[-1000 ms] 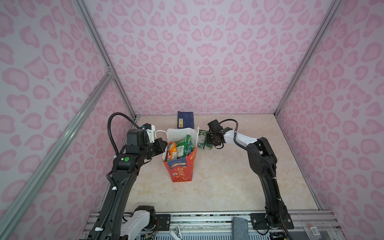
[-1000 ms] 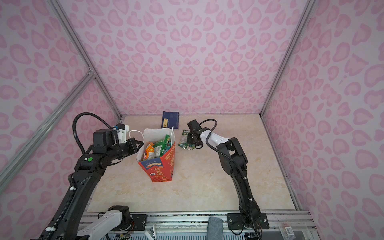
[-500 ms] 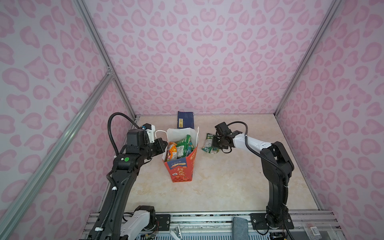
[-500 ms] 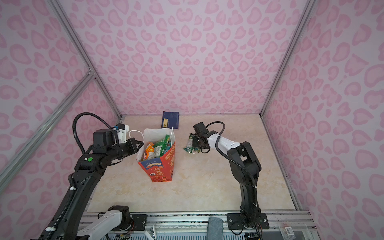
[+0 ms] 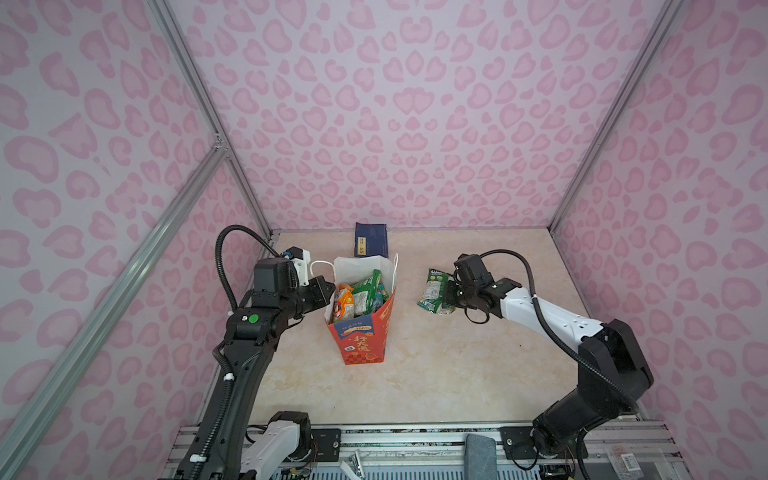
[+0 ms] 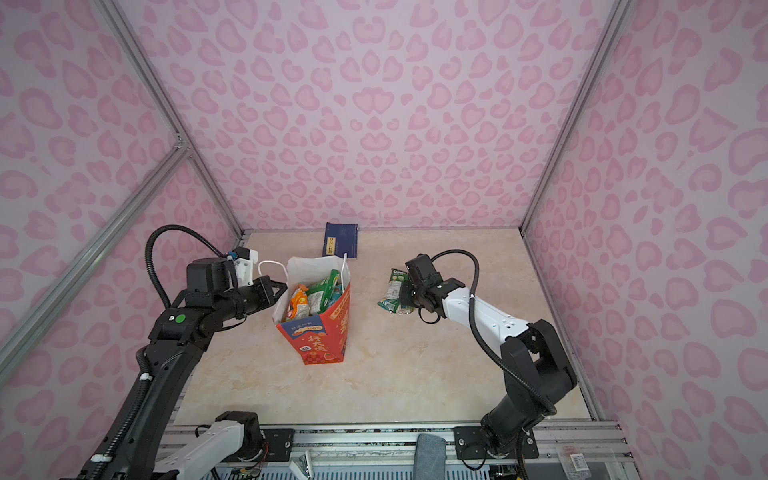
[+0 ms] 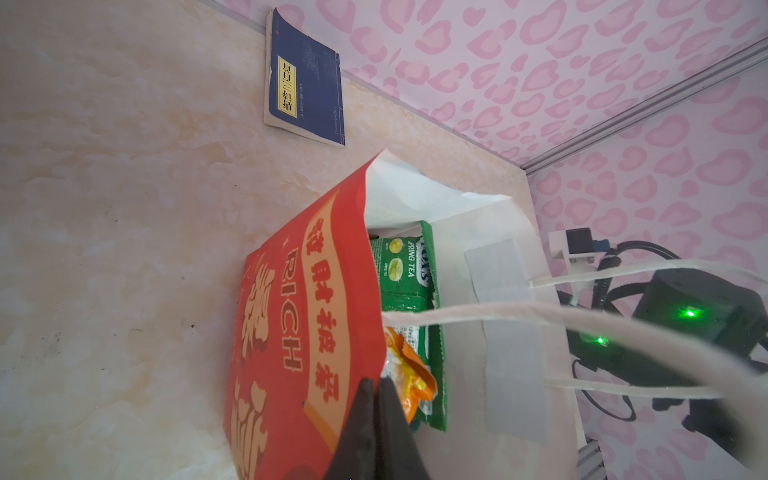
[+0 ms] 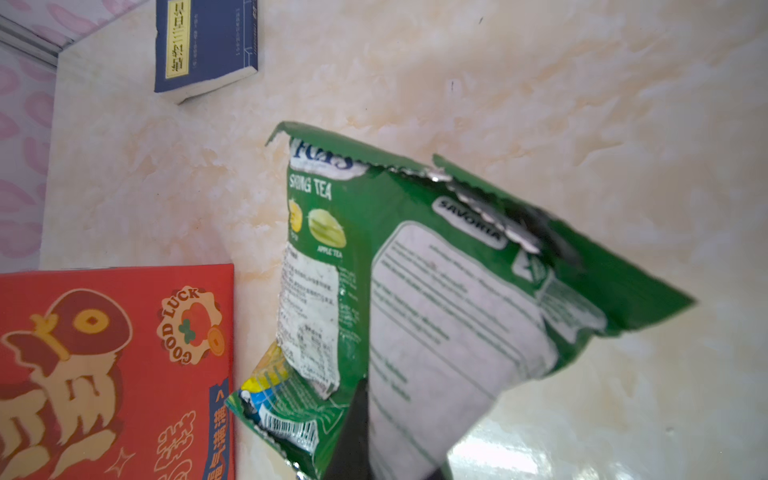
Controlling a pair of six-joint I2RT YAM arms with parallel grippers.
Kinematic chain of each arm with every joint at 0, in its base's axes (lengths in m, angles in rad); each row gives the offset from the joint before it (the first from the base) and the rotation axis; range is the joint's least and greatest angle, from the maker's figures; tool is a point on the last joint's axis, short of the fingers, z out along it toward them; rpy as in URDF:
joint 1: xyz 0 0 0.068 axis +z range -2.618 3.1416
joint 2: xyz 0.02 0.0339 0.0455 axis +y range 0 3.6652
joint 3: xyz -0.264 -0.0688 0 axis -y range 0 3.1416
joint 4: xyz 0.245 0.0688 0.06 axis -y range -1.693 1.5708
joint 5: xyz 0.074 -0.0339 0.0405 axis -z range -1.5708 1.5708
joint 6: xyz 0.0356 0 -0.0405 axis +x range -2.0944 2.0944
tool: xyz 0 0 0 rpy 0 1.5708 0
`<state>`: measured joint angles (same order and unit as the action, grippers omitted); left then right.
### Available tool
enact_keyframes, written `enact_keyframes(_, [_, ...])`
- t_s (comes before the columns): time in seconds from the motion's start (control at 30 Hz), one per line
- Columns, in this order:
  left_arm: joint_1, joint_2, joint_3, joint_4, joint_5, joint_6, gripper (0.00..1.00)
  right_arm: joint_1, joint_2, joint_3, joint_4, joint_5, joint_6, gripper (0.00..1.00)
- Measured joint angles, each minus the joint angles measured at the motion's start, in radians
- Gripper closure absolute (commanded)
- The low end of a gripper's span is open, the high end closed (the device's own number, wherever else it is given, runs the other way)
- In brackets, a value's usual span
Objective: Place the snacks into the paper bag
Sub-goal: 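Close the right gripper on the Spring Tea packet and lift it, then carry the Spring Tea packet over the bag opening with the right gripper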
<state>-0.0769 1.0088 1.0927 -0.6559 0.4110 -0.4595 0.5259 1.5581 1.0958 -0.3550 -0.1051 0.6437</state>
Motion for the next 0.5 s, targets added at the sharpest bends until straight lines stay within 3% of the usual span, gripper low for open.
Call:
enact_keyframes(0.3, [0.0,0.0,0.0,0.0,0.0,0.0,0.91,0.024,-0.193,-0.084,-0.021,0.037,0.006,1.0])
enact_keyframes(0.5, [0.0,0.0,0.0,0.0,0.0,0.0,0.91,0.075,-0.285,-0.027,-0.09,0.094,-0.012,1.0])
